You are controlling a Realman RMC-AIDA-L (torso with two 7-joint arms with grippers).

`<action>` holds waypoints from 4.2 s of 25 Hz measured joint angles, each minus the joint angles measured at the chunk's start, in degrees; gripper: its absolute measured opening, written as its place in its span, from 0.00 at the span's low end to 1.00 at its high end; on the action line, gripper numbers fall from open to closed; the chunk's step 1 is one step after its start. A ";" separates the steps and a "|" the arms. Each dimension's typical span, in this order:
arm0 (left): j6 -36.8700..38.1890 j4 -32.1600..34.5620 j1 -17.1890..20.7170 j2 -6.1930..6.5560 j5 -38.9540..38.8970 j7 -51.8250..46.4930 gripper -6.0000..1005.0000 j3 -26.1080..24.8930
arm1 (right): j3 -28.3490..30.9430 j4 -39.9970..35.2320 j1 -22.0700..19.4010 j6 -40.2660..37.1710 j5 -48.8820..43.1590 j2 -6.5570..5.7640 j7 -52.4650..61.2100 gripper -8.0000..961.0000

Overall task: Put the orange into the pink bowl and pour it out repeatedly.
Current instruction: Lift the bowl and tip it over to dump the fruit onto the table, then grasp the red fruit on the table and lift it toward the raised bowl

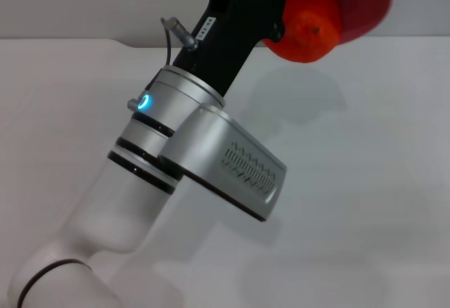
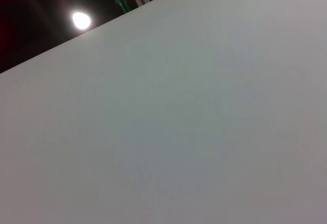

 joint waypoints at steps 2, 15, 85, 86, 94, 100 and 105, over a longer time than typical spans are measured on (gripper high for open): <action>-0.87 -0.34 -0.05 0.00 0.02 0.09 0.05 0.08 | 0.00 0.00 0.02 0.00 0.00 0.00 0.00 0.67; 0.48 -0.02 -0.10 0.23 -0.05 -6.37 0.05 -0.59 | -0.41 -0.20 0.31 -0.08 -0.06 0.00 0.00 0.67; 134.73 -4.84 -23.17 4.55 -1.40 -33.13 0.07 -91.23 | -17.04 -25.56 27.81 16.07 -129.39 0.39 84.58 0.67; 134.72 -4.84 -23.17 4.51 -1.41 -33.09 0.07 -91.23 | -17.04 -25.56 27.81 16.07 -129.39 0.39 84.58 0.67; 134.64 -4.84 -23.18 4.70 -1.34 -32.67 0.07 -91.26 | -19.91 -22.30 27.89 20.68 -128.30 0.14 87.00 0.67; 134.51 -4.84 -23.25 4.83 -1.32 -32.52 0.07 -91.26 | -19.64 -22.52 27.65 21.14 -129.02 0.05 87.08 0.50; 134.44 -4.84 -23.11 4.88 -1.32 -32.48 0.07 -91.25 | -19.43 -23.57 27.50 21.10 -129.08 0.06 87.14 0.29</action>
